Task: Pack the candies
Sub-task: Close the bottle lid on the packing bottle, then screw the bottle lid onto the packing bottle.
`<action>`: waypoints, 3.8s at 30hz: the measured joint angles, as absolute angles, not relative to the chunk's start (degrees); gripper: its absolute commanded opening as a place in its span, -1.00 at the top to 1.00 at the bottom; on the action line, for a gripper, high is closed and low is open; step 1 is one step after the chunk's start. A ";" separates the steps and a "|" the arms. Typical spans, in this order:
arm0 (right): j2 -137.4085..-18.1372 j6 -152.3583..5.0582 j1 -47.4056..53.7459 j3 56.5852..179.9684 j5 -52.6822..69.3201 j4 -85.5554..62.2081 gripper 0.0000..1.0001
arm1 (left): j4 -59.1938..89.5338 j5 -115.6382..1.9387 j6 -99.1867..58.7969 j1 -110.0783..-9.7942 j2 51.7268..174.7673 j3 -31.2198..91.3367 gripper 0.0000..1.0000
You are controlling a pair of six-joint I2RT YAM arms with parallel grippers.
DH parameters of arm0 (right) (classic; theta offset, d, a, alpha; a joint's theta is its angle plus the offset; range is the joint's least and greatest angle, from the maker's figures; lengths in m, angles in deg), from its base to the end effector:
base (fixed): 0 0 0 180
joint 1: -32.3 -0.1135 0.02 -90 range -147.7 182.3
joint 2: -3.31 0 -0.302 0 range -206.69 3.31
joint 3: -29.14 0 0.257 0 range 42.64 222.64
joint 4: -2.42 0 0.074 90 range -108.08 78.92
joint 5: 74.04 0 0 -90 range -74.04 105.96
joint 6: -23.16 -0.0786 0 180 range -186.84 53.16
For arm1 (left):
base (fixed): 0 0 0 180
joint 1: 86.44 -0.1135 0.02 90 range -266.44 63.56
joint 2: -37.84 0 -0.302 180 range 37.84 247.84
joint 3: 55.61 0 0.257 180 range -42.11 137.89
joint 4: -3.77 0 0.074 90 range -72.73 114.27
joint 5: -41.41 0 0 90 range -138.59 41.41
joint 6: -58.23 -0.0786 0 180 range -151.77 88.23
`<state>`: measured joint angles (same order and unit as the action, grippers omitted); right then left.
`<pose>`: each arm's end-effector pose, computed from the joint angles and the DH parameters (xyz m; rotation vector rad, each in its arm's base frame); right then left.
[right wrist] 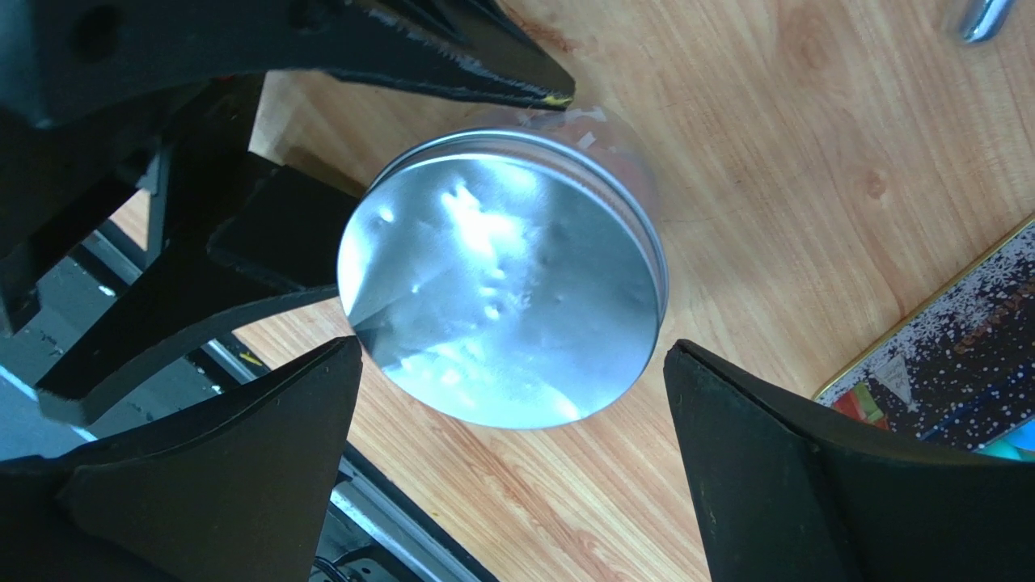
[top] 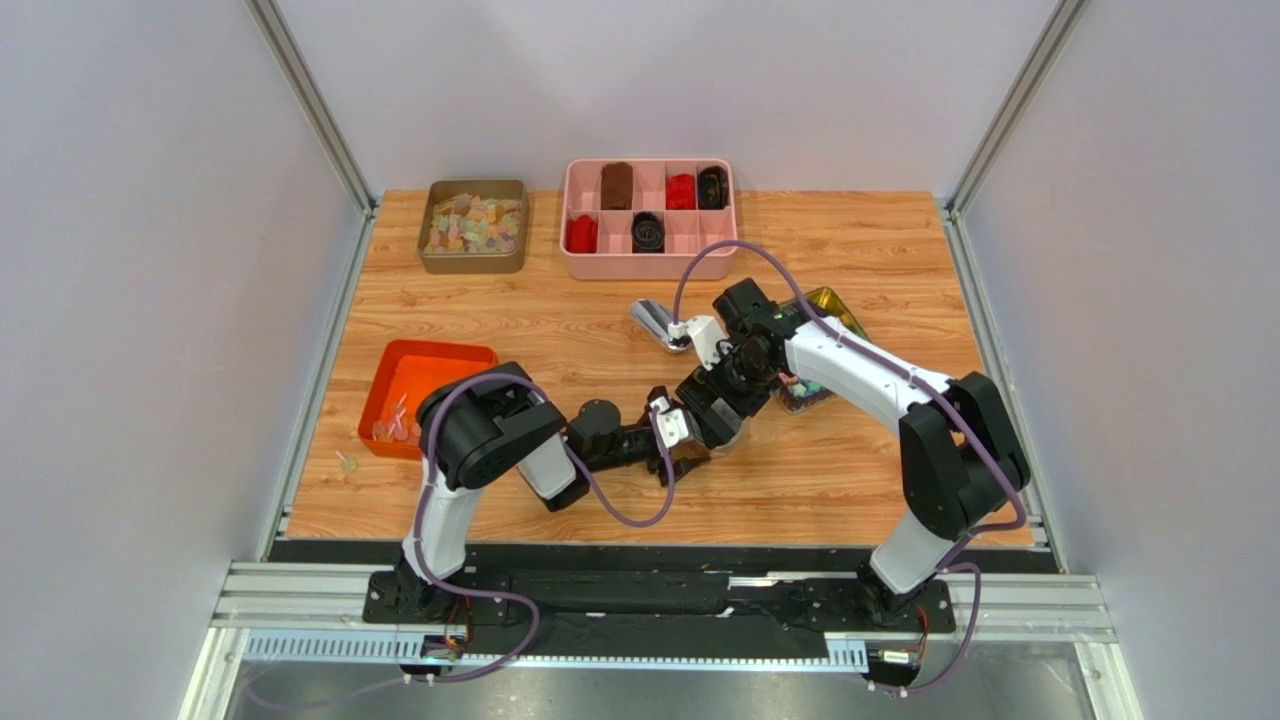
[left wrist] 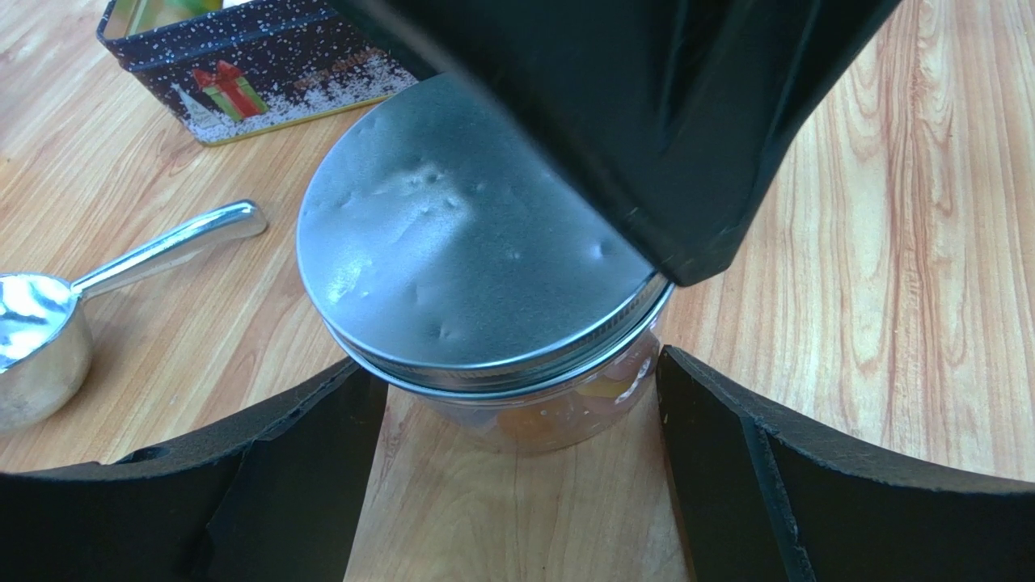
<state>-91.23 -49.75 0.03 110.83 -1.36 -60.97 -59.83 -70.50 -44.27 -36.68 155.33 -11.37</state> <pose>0.2665 0.1959 0.2126 -1.2616 2.6176 0.4849 0.2220 -0.3077 0.1107 1.1645 1.3677 -0.8033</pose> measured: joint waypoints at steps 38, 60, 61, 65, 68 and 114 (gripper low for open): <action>-94.71 -54.58 0.64 114.02 2.46 -59.85 -1.00 | -59.65 -70.48 -44.24 -36.70 155.33 -11.28 -0.77; -96.31 -48.95 5.25 120.95 -6.45 -60.38 0.03 | -59.61 -70.48 -44.27 -36.72 155.35 -11.17 -0.77; -97.05 -48.88 5.23 121.38 -7.09 -60.42 0.03 | -59.61 -70.48 -44.27 -36.70 155.35 -11.17 -0.77; -99.71 -48.49 5.23 121.95 -8.62 -60.79 0.08 | -59.61 -70.50 -44.27 -36.70 155.35 -11.17 -0.77; -101.29 -48.29 5.23 122.28 -9.32 -61.16 0.30 | -59.61 -70.48 -44.27 -36.70 155.35 -11.17 -0.77; -96.00 -46.45 8.37 116.18 -9.21 -63.13 0.54 | -59.15 -81.36 -41.16 -36.28 157.65 -8.68 -0.98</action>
